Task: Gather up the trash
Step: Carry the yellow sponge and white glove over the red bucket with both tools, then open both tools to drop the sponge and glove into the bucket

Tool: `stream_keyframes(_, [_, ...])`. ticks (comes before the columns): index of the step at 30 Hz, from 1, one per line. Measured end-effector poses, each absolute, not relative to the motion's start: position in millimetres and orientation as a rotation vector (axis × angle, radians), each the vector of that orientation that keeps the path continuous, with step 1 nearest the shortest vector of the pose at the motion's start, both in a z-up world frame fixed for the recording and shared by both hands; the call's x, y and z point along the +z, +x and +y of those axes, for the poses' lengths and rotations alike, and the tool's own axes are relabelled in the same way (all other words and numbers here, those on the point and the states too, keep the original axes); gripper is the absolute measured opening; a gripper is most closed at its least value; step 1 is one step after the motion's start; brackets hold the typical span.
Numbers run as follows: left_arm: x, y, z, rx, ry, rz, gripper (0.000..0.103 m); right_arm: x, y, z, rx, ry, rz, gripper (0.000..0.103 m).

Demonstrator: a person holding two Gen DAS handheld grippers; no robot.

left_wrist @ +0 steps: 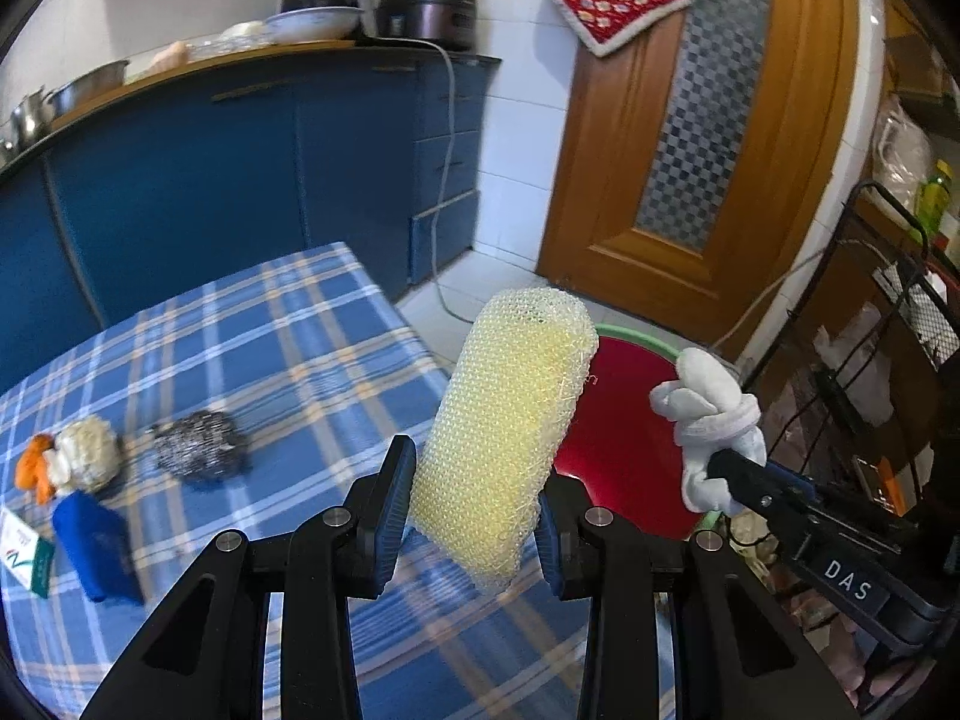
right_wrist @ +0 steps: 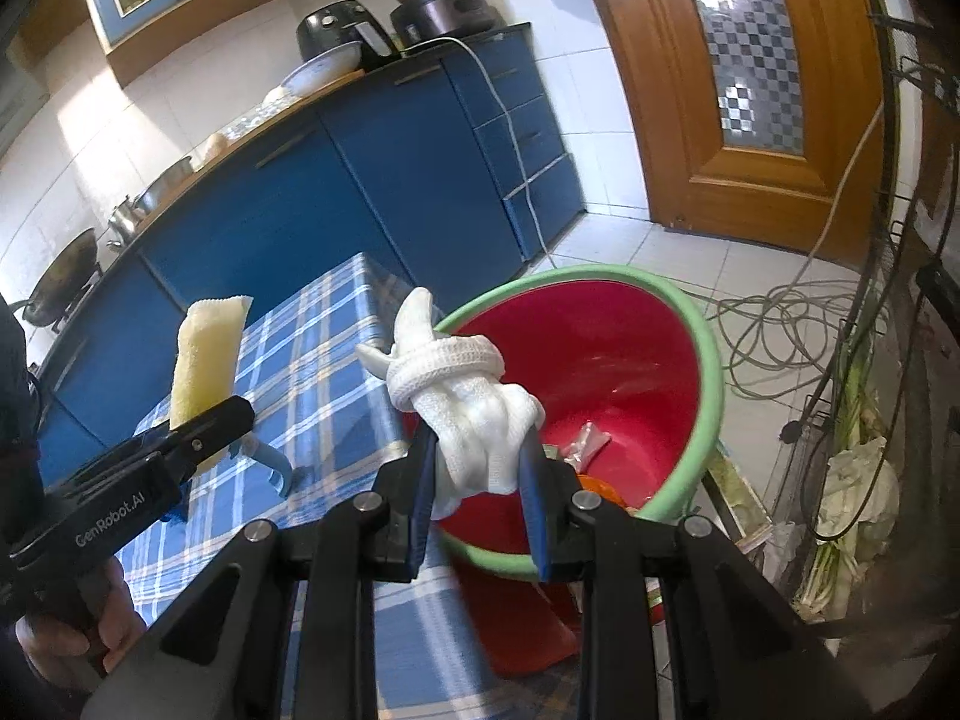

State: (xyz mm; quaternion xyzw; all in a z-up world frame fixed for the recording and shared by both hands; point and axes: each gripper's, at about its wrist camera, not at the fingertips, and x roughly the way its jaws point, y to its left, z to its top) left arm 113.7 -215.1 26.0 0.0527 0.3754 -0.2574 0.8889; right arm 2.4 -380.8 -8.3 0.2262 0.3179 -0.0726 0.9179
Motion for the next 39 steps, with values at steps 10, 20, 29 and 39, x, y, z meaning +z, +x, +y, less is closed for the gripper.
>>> stream_keyframes(10, [10,127,-258,-0.593,0.149,0.797,0.037,-24,3,-409,-0.212,0.503,0.675,0.029])
stream_keyframes(20, [-11,145,-281,-0.605,0.168,0.828,0.04,-35,7,-419,-0.238,0.512,0.693,0.029])
stream_keyframes(29, [-14,152,-287,-0.591,0.162,0.827,0.053,-41,11,-425,-0.25,0.521,0.706,0.029])
stream_keyframes(39, [-13,150,-283,-0.581,0.162,0.821,0.053,-43,14,-425,-0.251,0.513,0.71,0.036])
